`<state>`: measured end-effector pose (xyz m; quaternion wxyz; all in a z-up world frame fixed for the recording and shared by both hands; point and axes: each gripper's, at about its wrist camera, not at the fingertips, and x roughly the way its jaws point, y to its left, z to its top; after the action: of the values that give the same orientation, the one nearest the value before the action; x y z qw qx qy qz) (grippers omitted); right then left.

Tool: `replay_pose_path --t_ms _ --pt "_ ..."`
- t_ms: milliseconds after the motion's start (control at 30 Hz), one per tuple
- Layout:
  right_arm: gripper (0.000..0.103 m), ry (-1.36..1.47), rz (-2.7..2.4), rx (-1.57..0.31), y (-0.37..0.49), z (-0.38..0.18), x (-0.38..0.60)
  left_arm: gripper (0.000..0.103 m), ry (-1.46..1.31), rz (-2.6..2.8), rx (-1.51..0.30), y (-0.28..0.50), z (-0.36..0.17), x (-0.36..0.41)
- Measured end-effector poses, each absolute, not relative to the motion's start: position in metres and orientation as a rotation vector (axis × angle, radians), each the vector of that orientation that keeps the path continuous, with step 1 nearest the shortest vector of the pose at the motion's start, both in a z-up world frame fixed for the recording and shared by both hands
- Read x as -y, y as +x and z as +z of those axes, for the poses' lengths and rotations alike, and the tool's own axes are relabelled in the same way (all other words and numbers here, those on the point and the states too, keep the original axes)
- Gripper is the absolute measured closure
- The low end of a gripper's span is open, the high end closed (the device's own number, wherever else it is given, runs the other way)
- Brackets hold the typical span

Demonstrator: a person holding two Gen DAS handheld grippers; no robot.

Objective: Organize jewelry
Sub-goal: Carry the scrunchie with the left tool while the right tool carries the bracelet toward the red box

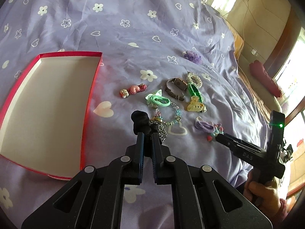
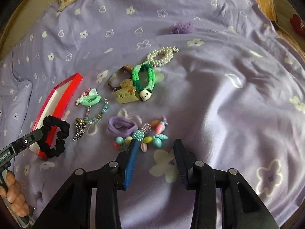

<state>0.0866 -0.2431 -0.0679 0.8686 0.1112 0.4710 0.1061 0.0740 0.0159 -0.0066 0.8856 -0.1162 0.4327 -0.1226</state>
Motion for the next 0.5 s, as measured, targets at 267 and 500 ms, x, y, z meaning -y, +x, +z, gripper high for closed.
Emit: replay_pose_path --t_ms 267,500 --pt "0.097 0.226 0.262 -0.879 0.076 -0.048 0.238 0.097 -0.247 -0.257 -0.882 0.067 0.000 -0.018" --pt "0.097 0.244 0.323 -0.807 0.068 -0.012 0.225 0.097 -0.261 -0.253 -0.843 0.056 0.014 -0.031"
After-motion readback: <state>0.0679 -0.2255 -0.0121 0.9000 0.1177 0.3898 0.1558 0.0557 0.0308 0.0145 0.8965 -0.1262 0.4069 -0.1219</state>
